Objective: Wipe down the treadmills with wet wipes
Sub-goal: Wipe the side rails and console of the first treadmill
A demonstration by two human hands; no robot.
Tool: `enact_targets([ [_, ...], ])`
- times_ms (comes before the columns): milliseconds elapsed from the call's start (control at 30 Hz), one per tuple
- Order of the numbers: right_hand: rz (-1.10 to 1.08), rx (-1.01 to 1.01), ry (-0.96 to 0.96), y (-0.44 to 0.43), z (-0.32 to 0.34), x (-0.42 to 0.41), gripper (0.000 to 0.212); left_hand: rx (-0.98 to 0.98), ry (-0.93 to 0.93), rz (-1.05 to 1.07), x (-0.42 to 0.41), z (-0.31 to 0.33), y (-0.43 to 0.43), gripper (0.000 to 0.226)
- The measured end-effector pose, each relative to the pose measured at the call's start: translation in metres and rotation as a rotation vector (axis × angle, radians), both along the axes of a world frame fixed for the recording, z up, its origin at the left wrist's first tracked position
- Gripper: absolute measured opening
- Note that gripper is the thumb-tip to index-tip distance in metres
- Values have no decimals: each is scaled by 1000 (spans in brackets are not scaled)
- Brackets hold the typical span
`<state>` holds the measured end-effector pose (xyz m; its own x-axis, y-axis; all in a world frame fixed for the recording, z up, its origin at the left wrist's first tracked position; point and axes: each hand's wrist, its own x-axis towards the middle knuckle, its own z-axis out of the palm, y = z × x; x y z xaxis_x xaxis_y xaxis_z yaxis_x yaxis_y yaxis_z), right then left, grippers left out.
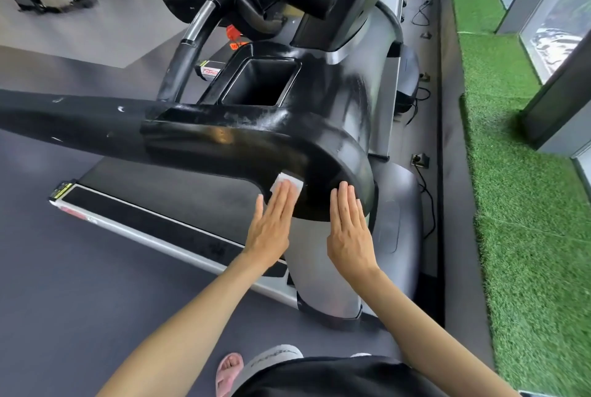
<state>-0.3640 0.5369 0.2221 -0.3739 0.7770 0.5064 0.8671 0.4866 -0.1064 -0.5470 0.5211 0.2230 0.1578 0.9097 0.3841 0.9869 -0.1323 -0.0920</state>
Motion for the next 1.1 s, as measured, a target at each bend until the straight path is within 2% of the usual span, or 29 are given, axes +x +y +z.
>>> enact_targets([
  [67,-2,-9,2,0,-1,-1,75,16,-133,49,9,15,4,108],
  [100,-9,-11,4,0,-1,-2,74,9,-136,12,14,19,4,104],
  [200,-18,-22,16,0,0,-3,69,-3,98,-175,19,3,1,98],
  [267,-10,-4,-4,0,0,0,69,-18,158,-180,9,-6,-4,104],
  [400,5,25,-30,1,-1,2,79,43,-102,63,11,14,6,114],
  [467,-4,16,-5,2,0,-1,82,59,-154,109,24,23,13,112],
  [533,-10,-2,54,1,1,-2,76,48,-46,6,31,15,12,107],
  [633,-32,-24,88,-6,-7,4,70,-2,240,-179,21,-8,3,107],
  [667,-47,-31,86,-9,-12,6,70,-1,261,-195,14,-10,2,109],
  [733,-74,-54,92,-14,-20,10,72,49,185,-166,8,-3,6,114],
  [800,-83,-82,97,-17,-24,10,75,119,16,-71,18,17,15,111],
  [867,-85,-95,112,-18,-23,7,76,165,-119,-2,37,39,27,97],
  [900,-86,-100,120,-18,-22,5,76,184,-123,-17,46,46,32,88],
  [933,-88,-103,126,-18,-20,5,76,181,-56,-67,52,48,35,79],
  [1033,-94,-98,145,-20,-16,6,75,149,381,-254,52,27,33,60],
  [1100,-90,-104,157,-21,-18,8,71,164,455,-316,35,17,29,61],
])
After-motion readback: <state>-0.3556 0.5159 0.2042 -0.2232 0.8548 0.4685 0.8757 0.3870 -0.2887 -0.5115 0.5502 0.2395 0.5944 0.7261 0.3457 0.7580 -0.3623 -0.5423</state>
